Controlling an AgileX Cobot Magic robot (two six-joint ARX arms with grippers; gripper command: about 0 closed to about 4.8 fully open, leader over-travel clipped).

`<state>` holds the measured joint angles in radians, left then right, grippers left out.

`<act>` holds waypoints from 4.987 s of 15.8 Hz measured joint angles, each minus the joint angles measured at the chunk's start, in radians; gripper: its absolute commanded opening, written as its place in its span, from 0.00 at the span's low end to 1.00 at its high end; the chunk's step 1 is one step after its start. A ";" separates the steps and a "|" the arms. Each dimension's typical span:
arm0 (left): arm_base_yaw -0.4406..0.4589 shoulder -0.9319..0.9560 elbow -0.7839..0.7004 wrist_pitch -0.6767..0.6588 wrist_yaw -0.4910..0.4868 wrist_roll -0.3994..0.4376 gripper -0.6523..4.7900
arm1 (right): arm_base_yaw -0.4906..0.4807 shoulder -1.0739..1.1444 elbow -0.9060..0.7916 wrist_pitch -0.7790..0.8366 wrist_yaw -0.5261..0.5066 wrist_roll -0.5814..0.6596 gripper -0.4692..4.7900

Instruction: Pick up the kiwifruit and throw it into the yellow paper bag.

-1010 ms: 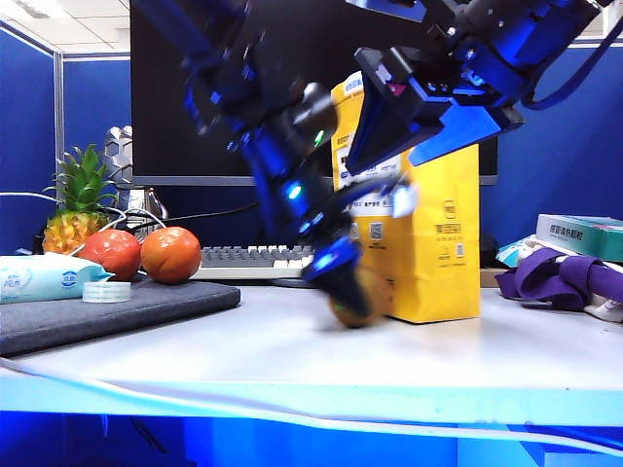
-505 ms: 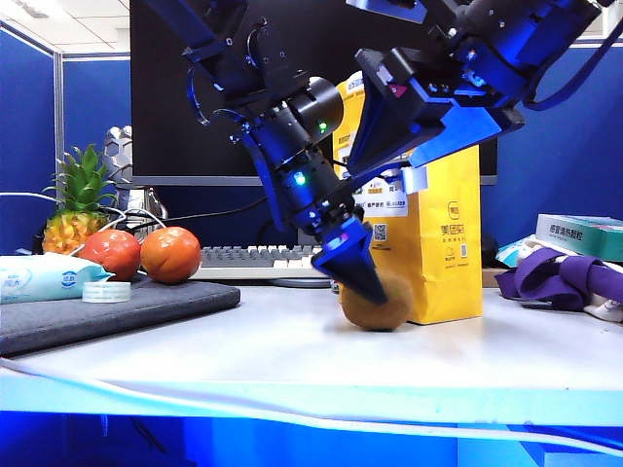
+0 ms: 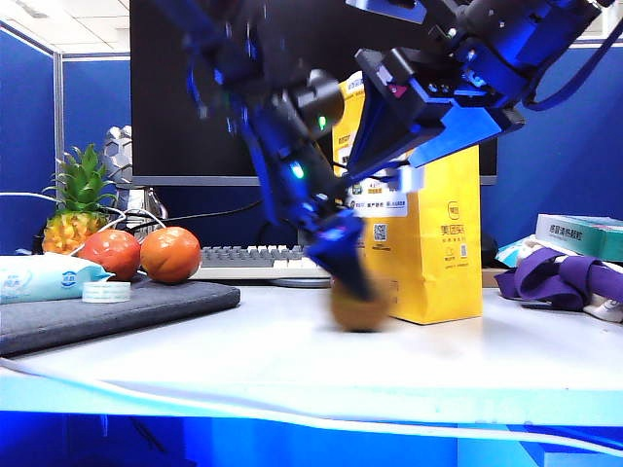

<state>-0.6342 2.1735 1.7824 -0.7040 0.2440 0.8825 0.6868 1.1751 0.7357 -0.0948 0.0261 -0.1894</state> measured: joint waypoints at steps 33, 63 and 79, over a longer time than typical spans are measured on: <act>0.140 -0.424 -0.011 0.683 0.250 -0.617 1.00 | 0.000 -0.519 0.396 -0.236 0.364 -0.141 1.00; 0.346 -2.000 -1.226 0.211 -0.345 -0.675 1.00 | -0.050 -0.568 -0.315 0.238 0.111 0.006 1.00; 0.413 -2.049 -1.490 1.104 -0.346 -0.678 1.00 | -0.457 -0.942 -0.549 0.159 0.101 0.006 1.00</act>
<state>-0.2214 0.1246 0.2928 0.4000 -0.1017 0.2050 0.2298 0.2329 0.1871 0.0643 0.1268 -0.1833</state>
